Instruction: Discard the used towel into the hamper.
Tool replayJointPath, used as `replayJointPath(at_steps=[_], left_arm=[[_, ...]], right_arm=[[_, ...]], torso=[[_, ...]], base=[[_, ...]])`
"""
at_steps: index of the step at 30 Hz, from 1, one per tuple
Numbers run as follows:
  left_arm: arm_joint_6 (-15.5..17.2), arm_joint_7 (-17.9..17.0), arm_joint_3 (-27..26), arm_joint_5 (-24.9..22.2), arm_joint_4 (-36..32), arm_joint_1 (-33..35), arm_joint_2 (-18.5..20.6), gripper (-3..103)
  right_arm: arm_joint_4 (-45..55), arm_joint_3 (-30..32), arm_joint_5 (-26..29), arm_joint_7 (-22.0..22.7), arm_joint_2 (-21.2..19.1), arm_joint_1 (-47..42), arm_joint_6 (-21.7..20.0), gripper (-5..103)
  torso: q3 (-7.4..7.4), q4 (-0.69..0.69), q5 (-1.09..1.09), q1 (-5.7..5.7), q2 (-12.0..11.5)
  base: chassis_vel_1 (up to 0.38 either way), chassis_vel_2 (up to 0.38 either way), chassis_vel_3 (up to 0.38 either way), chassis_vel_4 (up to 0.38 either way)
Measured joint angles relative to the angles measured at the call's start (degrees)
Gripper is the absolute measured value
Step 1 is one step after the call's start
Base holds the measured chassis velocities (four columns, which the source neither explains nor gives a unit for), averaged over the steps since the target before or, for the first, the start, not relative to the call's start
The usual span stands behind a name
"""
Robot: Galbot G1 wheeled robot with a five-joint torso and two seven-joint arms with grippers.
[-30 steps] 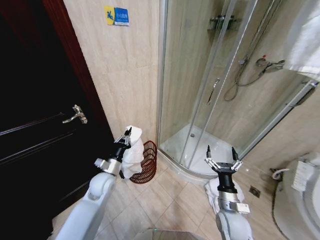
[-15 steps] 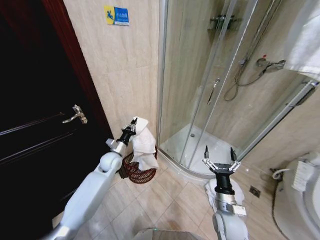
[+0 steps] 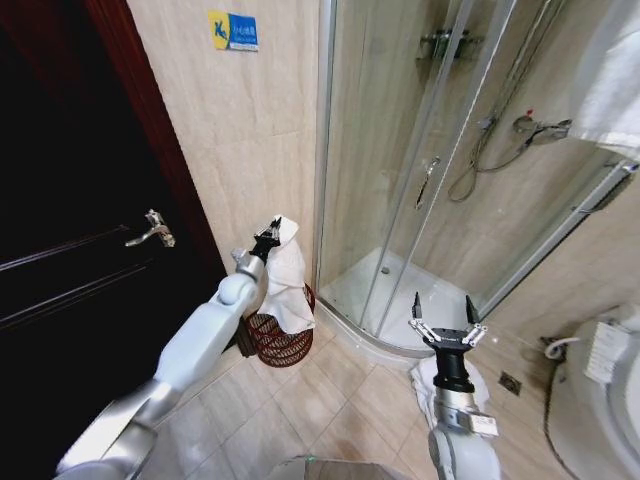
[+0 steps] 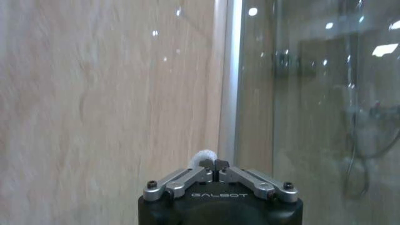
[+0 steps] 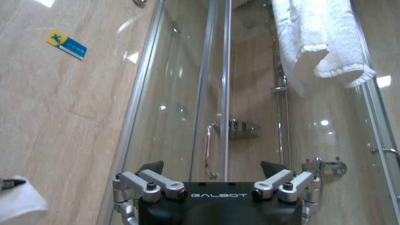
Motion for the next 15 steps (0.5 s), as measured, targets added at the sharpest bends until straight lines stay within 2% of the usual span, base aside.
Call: replayJointPath(at_steps=[7,15], left_arm=[[-2.56,-0.13,1.94,4.44,10.76,-1.04,-3.31,0],[-4.96,0.55,2.02,8.36,15.87,1.41,-4.44,0]], right_arm=[[-0.48,0.36,0.05,0.22,0.05,-0.69,0.63,100],[-0.56,0.62,0.36,0.49,-0.26,-1.1,0.8,100]], torso=[[0.0,0.0,-0.01,0.0,0.0],[0.0,0.0,-0.01,-0.01,0.0]], base=[[0.0,0.0,0.0,0.0],[0.0,0.0,0.0,0.0]])
